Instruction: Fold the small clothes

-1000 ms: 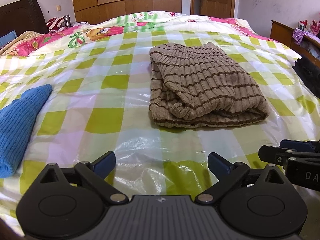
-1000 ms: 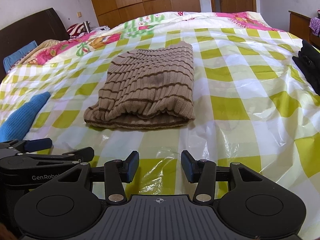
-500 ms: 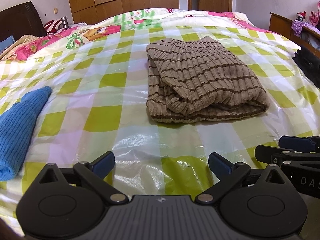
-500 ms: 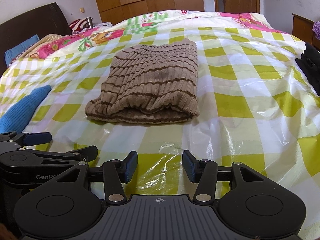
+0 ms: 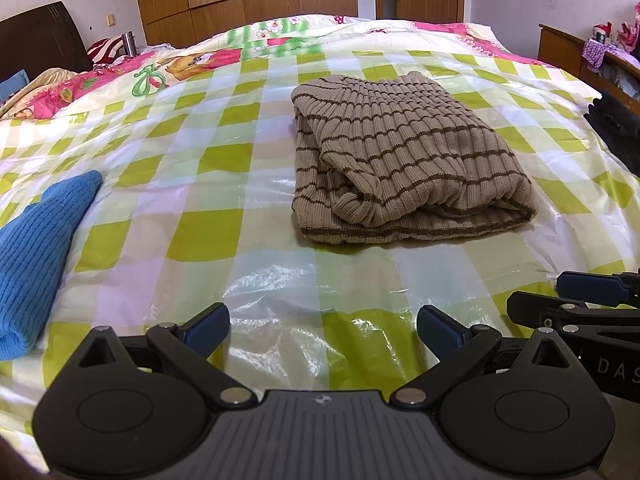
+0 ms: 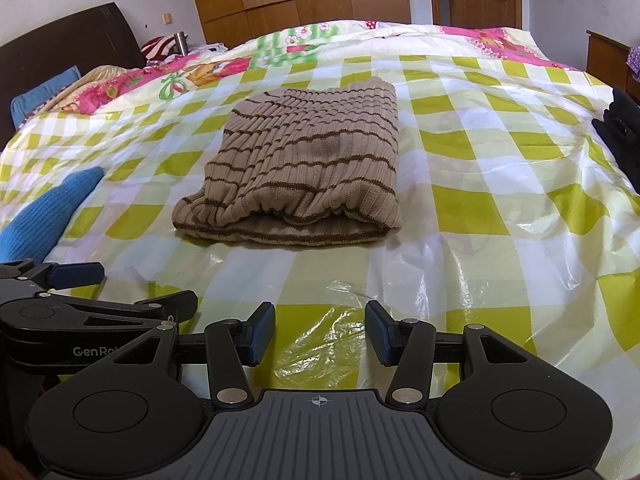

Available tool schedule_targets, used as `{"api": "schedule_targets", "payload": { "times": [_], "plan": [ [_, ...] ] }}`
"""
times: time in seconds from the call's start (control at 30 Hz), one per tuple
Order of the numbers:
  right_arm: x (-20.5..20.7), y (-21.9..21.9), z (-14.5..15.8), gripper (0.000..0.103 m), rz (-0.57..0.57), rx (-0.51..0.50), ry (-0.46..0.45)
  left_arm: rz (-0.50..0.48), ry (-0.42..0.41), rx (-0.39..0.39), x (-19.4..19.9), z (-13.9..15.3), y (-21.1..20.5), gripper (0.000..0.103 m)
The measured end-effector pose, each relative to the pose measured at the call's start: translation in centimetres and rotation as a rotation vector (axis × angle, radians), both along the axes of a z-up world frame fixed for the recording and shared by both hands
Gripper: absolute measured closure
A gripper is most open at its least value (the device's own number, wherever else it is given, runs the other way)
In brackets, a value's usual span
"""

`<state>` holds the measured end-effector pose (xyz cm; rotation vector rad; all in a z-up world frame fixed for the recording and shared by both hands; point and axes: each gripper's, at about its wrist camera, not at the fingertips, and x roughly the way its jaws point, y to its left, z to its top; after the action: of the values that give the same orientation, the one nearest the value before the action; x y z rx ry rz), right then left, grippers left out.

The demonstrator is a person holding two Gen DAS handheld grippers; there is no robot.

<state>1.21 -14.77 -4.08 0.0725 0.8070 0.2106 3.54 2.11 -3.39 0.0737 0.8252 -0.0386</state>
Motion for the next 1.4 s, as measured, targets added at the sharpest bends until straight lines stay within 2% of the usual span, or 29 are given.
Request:
{"api": "schedule_targets", "payload": {
  "times": [1.4],
  "plan": [
    [0.04,0.23,-0.37,0.053,-0.006,-0.039,0.010,0.011,0.008,-0.005,-0.46,0.21,0.20,0.000]
  ]
}}
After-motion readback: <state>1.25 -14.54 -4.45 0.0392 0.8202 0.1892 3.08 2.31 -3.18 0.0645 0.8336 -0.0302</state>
